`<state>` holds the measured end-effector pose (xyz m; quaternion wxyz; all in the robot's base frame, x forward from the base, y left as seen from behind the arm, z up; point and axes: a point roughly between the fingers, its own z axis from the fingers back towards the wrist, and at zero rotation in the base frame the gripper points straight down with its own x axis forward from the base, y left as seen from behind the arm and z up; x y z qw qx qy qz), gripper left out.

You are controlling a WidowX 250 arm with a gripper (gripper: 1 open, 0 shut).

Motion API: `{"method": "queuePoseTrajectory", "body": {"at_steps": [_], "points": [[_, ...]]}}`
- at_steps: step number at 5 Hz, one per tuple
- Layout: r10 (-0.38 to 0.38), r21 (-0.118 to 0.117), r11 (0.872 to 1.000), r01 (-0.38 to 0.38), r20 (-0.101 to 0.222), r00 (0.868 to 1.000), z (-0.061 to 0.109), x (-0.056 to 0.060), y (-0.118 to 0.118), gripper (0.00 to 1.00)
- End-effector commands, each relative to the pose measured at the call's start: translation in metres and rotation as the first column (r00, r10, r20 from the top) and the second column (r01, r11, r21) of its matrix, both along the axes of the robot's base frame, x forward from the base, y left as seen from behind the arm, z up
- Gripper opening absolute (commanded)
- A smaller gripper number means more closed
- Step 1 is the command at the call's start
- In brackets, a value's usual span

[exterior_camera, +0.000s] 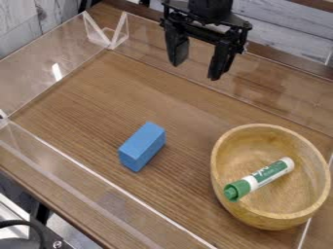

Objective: Remove the green marker from inside the brown bowl and put it on the table

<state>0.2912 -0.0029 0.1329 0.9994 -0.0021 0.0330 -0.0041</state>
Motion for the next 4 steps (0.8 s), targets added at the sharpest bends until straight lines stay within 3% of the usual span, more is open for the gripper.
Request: {"method": "queuePoseTrajectory", "body": {"at_steps": [1, 3, 4], "points": [[-0.01, -0.003, 1.0, 0.01, -0.015, 1.0, -0.006, -0.004, -0.008, 1.0], [-0.147, -0.013, 0.989, 0.147, 0.007, 0.989, -0.009, -0.024, -0.055, 1.0], [-0.18, -0.015, 0.984, 0.18, 0.012, 0.984, -0.01, -0.029, -0.067, 1.0]]}}
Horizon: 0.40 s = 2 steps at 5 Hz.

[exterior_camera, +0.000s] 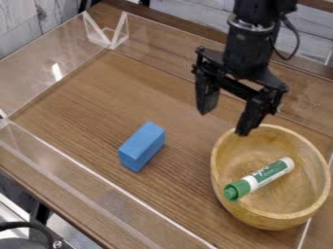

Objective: Remove the green marker from inside the brown bowl and put it on the table

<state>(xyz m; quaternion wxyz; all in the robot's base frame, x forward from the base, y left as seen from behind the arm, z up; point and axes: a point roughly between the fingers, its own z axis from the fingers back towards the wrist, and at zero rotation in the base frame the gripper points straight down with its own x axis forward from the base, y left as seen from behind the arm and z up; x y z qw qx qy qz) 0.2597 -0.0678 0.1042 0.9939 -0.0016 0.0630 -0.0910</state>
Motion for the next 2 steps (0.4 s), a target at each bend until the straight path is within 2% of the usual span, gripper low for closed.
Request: {"method": "queuePoseTrajectory", "body": {"at_steps": [1, 2], "points": [[-0.048, -0.019, 0.999, 0.05, 0.084, 0.995, 0.014, 0.001, -0.012, 1.0], [-0.065, -0.018, 0.998, 0.067, 0.101, 0.993, 0.009, 0.0, -0.023, 1.0]]}}
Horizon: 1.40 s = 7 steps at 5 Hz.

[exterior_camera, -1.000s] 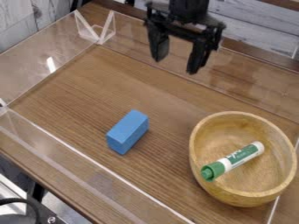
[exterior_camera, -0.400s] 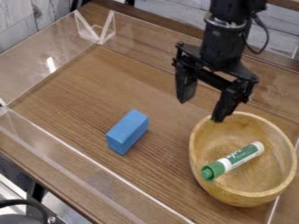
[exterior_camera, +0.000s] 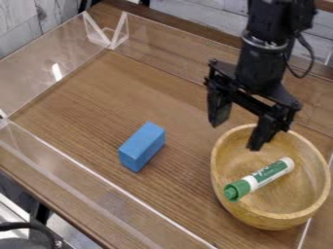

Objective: Remove the green marker from inside the brown bowl and put it on the table

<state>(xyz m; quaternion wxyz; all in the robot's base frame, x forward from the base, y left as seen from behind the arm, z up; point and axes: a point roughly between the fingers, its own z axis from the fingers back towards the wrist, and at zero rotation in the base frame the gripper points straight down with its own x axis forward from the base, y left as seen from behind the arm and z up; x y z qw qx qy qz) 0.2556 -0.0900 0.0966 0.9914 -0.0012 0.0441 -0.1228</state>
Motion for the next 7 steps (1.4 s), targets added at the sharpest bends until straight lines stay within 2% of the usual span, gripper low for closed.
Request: {"method": "queuePoseTrajectory", "body": {"at_steps": [1, 4, 7], "points": [[-0.009, -0.02, 1.0, 0.011, 0.071, 0.997, 0.01, 0.004, -0.008, 1.0], [-0.042, -0.038, 0.998, 0.045, 0.094, 0.995, -0.014, 0.008, -0.019, 1.0], [-0.052, -0.066, 0.996, 0.062, 0.141, 0.989, -0.035, 0.009, -0.025, 1.0]]}}
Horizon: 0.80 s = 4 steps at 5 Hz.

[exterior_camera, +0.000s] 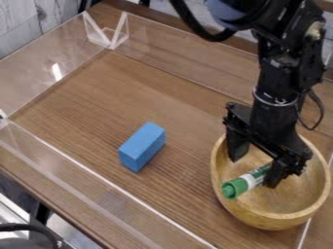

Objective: Remove the green marker from inside the brown bowl and put it on the table

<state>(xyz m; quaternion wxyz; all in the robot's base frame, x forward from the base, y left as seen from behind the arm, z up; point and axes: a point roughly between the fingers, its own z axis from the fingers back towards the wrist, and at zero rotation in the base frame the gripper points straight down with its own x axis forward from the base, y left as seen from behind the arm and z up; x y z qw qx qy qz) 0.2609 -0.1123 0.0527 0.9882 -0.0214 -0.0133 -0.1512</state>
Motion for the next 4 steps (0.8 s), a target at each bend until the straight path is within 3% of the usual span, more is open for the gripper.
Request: {"method": "queuePoseTrajectory", "body": {"at_steps": [1, 4], "points": [[0.001, -0.021, 1.0, 0.0, 0.046, 0.999, 0.0078, 0.0047, -0.0018, 1.0], [0.015, -0.033, 0.999, -0.012, 0.086, 0.996, 0.0146, 0.007, 0.0008, 1.0]]}}
